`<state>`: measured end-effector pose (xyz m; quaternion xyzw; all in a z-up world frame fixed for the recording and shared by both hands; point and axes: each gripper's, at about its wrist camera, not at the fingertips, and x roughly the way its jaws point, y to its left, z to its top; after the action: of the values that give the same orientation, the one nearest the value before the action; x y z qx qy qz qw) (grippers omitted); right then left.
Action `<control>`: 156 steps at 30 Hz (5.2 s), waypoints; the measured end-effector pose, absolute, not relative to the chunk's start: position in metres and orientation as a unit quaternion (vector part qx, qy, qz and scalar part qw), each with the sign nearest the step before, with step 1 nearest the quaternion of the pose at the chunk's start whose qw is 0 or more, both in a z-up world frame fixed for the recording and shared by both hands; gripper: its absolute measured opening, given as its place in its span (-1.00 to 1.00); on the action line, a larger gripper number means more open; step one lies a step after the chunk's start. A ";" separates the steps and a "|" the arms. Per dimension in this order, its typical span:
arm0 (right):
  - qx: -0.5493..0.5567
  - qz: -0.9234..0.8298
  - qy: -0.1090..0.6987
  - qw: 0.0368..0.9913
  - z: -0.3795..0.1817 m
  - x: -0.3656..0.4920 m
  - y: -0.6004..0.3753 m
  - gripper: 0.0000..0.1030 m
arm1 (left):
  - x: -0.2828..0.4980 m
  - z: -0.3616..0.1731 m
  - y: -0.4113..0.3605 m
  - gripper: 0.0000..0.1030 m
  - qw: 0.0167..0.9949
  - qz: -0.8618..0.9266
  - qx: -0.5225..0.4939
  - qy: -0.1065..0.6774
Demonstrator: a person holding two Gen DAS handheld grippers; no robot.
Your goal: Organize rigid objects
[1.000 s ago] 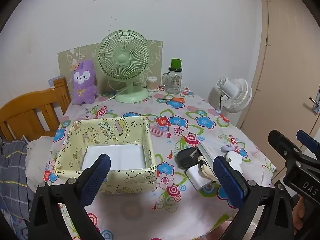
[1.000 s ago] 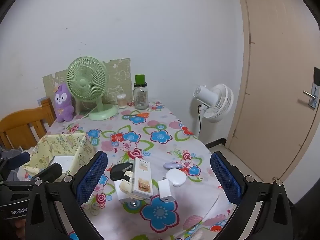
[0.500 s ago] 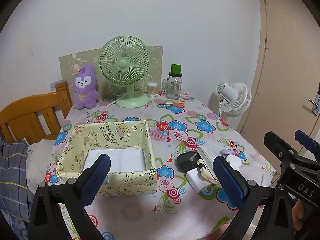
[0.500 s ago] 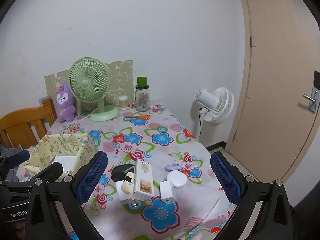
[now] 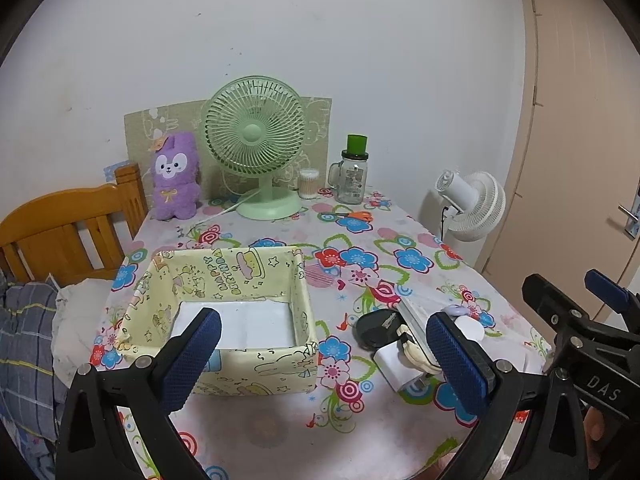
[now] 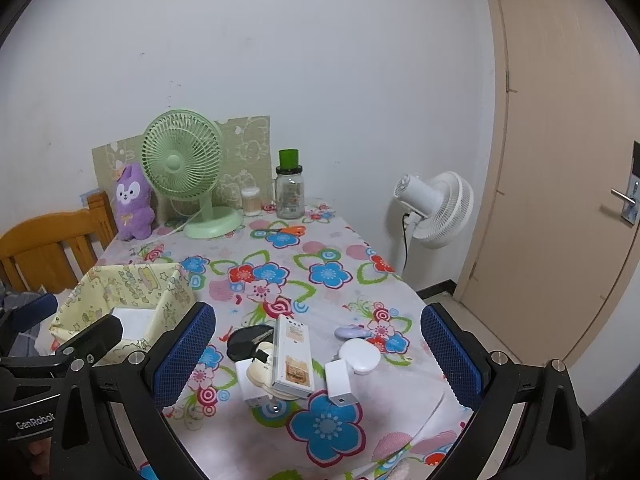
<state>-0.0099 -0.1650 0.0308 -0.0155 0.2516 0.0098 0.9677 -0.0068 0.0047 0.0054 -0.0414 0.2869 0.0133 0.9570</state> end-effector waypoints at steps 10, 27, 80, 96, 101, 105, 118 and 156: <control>-0.019 0.015 0.248 0.969 0.032 -0.010 -0.162 1.00 | -0.008 0.003 0.008 1.00 0.957 0.019 -0.043 0.286; -0.020 0.018 0.242 0.970 0.033 -0.012 -0.160 1.00 | -0.010 0.004 0.009 1.00 0.959 0.024 -0.040 0.281; -0.014 0.035 0.260 0.965 0.012 0.019 -0.184 1.00 | 0.015 -0.023 -0.020 1.00 0.947 0.030 -0.041 0.319; -0.012 0.048 0.302 0.952 -0.032 0.058 -0.204 1.00 | 0.049 -0.065 -0.052 0.99 0.928 0.018 -0.040 0.370; -0.014 0.049 0.317 0.947 -0.045 0.067 -0.204 0.98 | 0.060 -0.080 -0.060 0.99 0.920 0.012 -0.035 0.390; -0.008 0.051 0.335 0.941 -0.058 0.075 -0.206 0.94 | 0.066 -0.090 -0.066 0.99 0.916 0.005 -0.030 0.401; 0.004 0.077 0.380 0.922 -0.084 0.099 -0.192 0.81 | 0.083 -0.110 -0.071 0.99 0.907 0.010 -0.010 0.420; 0.084 0.130 0.457 0.876 -0.119 0.127 -0.185 -0.08 | 0.093 -0.117 -0.076 1.00 0.904 0.001 0.006 0.427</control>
<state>0.1270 -0.1853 -0.1192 0.0835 0.4575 0.1301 0.8757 0.0926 -0.0762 -0.1167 0.0059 0.4270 0.0014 0.9042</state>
